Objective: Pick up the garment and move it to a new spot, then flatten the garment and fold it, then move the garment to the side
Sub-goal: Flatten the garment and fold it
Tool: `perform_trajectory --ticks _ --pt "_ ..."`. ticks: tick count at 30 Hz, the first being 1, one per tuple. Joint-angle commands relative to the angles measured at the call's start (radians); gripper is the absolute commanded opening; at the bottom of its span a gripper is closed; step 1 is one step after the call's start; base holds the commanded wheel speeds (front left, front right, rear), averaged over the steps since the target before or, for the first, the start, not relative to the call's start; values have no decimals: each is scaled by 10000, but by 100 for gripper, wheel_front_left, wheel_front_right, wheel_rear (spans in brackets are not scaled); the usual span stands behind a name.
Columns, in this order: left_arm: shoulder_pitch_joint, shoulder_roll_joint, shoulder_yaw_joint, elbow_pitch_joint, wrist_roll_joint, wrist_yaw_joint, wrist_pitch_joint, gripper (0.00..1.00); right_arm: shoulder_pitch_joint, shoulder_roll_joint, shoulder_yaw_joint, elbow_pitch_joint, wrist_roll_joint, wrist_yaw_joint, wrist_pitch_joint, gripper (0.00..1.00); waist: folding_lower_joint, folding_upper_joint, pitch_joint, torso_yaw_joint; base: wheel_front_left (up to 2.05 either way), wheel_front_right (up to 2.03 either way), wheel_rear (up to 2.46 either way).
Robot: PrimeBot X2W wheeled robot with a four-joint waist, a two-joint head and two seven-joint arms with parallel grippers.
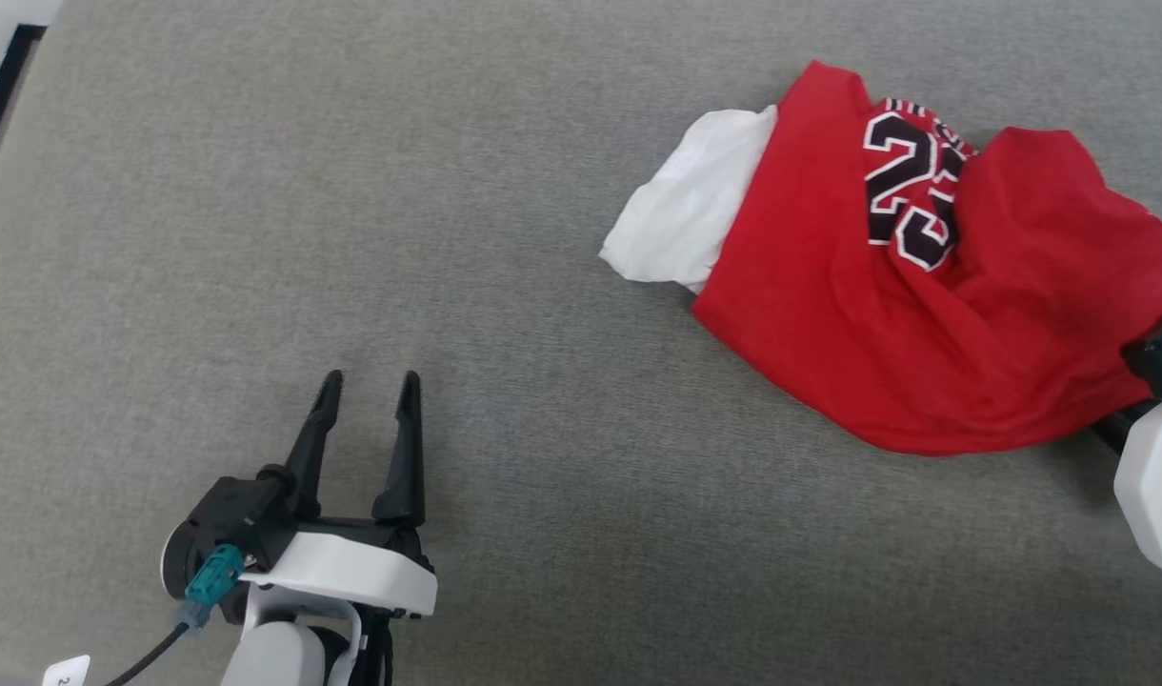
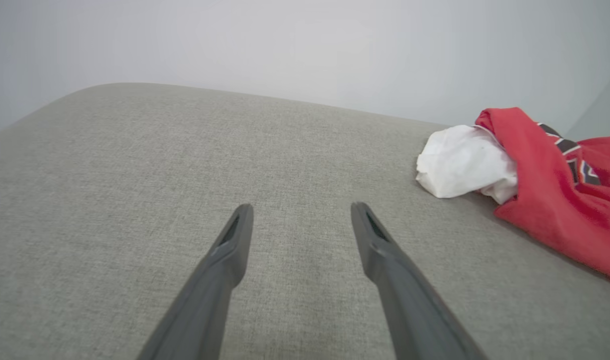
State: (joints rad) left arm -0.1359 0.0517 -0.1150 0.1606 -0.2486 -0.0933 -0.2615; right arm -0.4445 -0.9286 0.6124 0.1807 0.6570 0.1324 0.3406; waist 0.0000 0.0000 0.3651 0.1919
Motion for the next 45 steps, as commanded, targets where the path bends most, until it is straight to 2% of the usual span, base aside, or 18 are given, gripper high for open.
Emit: perform_trajectory --ticks 1,5,17,24,25,26,27,28,33,39,42,45 --pt "-128 -3 21 -20 -34 29 -48 100 37 -12 137 441 14 -43 -24 0 0 0 -46 -156 0 0 0" --pt "-156 -1 69 27 54 -12 -48 100 -117 -135 -52 664 13 -43 -279 0 0 0 -115 -368 0 0 0" --pt "-431 2 1 157 175 -130 -48 100 -518 -889 -1723 2246 -208 -28 -1191 0 0 0 -85 -948 0 0 0" --pt "-503 2 -134 216 103 -156 -48 100 -481 -169 -2099 3620 -431 -25 -1513 0 0 0 -56 -853 0 0 0" --pt "-480 2 -131 225 110 -152 -48 100 -447 -75 -2103 3773 -425 -25 -1531 5 0 0 -66 -846 0 0 0" --pt "-449 -1 -115 234 122 -142 -48 100 -417 46 -2098 3903 -373 -25 -1579 30 0 0 -82 -848 0 0 0" --pt "-410 -1 -88 240 136 -129 -48 100 -402 135 -2118 4015 -301 -25 -1641 30 0 0 -98 -858 0 0 0" --pt "-377 0 -54 240 144 -113 -48 100 -393 157 -2134 4101 -232 -25 -1684 100 0 0 -110 -870 0 0 0" --pt "-298 -1 -34 194 111 -99 -48 100 -178 -489 -2203 4016 256 -25 -1508 100 0 0 -125 -896 0 0 0" --pt "-378 0 -277 156 -90 -26 -48 100 -387 -1483 -2723 2727 1273 -20 -1128 100 0 0 8 -859 0 0 0" --pt "-533 2 -422 180 -183 3 -48 100 -631 -1690 -2740 1927 1784 -20 -524 100 0 0 114 -785 0 0 0" --pt "-684 3 -582 199 -251 43 -48 100 -829 -1584 -2490 1477 2164 -20 344 100 0 0 240 -665 0 0 0"
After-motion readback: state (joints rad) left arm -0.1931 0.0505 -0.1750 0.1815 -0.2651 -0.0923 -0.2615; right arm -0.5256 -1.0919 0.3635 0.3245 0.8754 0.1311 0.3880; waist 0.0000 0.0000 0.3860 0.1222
